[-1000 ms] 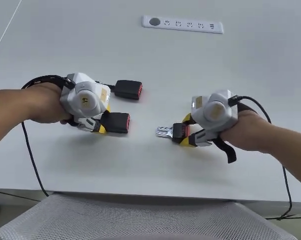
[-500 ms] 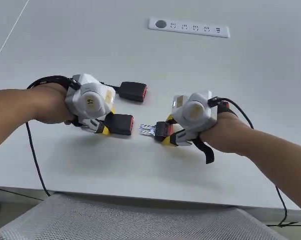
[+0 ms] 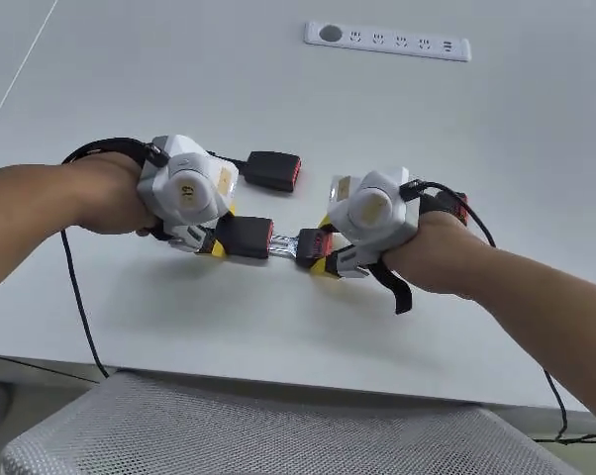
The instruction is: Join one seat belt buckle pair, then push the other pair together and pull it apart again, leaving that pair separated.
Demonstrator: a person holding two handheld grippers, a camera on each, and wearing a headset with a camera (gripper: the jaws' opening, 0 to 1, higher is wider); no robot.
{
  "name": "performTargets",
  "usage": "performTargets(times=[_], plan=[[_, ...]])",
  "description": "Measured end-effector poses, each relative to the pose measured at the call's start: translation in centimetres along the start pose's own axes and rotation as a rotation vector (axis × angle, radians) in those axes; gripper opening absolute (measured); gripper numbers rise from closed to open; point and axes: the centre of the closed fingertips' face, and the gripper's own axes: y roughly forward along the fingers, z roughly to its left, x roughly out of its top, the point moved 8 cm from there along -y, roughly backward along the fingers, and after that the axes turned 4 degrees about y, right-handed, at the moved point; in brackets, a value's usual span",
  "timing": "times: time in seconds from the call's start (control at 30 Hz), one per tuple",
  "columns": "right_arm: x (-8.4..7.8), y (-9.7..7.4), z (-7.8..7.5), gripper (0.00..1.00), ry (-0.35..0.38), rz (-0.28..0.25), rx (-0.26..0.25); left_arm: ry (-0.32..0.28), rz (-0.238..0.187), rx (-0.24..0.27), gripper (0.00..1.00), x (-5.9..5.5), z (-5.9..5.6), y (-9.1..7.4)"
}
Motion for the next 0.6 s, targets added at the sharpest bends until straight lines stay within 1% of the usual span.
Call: performTargets(times=[0.17, 0.27, 0.33, 0.37, 0.43, 0.53, 0.6], plan=[[0.37, 0.34, 0.1, 0.35, 0.013, -0.032, 0.003, -0.002, 0.003, 0.005, 0.31, 0.12, -0.21, -0.14], [0.62, 0.48, 0.08, 0.34, 0.009, -0.041, 0.009, -0.002, 0.006, 0.005, 0.31, 0.22, -0.3, -0.2], [0.78, 0.69, 0.05, 0.34, 0.003, -0.028, 0.011, 0.003, 0.007, 0.005, 0.31, 0.26, -0.35, -0.24], [0.77, 0.71, 0.01, 0.34, 0.009, -0.025, 0.012, 0.003, 0.005, 0.008, 0.31, 0.28, -0.41, -0.29], [0.74, 0.62, 0.04, 0.34, -0.002, -0.025, 0.015, 0.001, 0.002, 0.011, 0.31, 0.31, -0.51, -0.38], [0.87, 0.63, -0.11, 0.33, 0.019, -0.03, 0.023, -0.002, -0.002, 0.007, 0.3, 0.37, -0.53, -0.44], [0.83, 0.71, -0.21, 0.33, 0.028, -0.033, 0.024, 0.006, 0.006, 0.0, 0.3, 0.45, -0.45, -0.37]])
